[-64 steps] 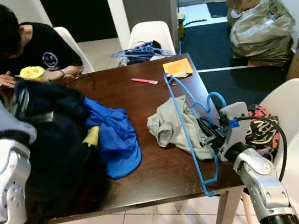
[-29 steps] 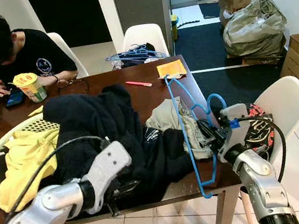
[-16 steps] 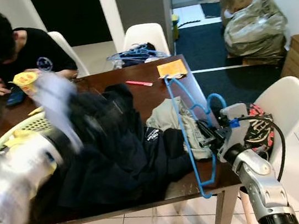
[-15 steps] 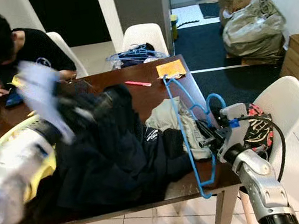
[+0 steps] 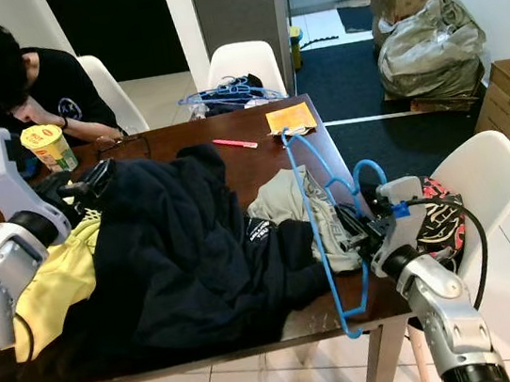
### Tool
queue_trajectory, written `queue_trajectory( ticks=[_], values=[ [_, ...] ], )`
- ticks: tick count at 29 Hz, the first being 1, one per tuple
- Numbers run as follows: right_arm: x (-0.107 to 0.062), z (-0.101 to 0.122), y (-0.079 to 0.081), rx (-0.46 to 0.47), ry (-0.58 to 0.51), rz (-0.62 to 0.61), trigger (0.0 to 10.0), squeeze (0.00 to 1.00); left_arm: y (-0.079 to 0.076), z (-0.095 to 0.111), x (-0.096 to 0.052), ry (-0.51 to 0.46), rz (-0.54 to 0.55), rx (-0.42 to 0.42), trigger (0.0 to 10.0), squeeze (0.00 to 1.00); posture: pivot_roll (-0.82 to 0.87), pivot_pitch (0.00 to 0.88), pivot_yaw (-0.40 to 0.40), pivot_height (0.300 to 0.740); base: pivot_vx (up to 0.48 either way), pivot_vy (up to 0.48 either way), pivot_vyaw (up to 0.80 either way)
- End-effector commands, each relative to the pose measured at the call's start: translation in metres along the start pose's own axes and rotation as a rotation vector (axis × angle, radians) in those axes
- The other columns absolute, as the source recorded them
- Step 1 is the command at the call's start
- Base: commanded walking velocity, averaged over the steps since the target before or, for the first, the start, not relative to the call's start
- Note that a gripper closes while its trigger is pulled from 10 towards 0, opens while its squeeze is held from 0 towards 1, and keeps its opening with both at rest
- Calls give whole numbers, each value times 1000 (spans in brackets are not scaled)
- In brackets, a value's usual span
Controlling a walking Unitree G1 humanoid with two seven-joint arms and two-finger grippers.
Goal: Hang hanger
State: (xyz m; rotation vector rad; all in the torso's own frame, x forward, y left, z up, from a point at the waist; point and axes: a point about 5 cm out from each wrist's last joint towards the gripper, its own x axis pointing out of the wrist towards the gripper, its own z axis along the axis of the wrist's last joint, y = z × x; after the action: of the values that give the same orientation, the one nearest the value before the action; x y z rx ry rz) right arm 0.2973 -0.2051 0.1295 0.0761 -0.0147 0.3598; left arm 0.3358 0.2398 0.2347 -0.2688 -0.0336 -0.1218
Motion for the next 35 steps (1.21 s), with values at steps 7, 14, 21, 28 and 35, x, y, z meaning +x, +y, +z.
queue_trajectory(
  ticks=[7,14,21,28,35],
  values=[
    [-2,-9,-2,-15,54,-19,10000,0,9,-3,11,20,11,-32,10000,0,-47,52,48,740,0,0,0],
    [-4,-9,-4,-28,56,-30,10000,0,1,-14,18,121,-68,-36,0,0,-55,46,56,740,0,0,0],
    [-4,-10,-4,-31,59,-33,10000,0,-10,-24,18,189,-113,-27,0,0,-55,45,55,740,0,0,0],
    [-3,-12,-3,-26,62,-31,10000,0,-32,0,12,135,-289,56,0,0,-52,36,56,740,0,0,0],
    [-4,-12,-3,-18,58,-33,10000,0,-70,57,-47,-36,-730,209,0,0,-49,41,62,740,0,0,0]
  ],
)
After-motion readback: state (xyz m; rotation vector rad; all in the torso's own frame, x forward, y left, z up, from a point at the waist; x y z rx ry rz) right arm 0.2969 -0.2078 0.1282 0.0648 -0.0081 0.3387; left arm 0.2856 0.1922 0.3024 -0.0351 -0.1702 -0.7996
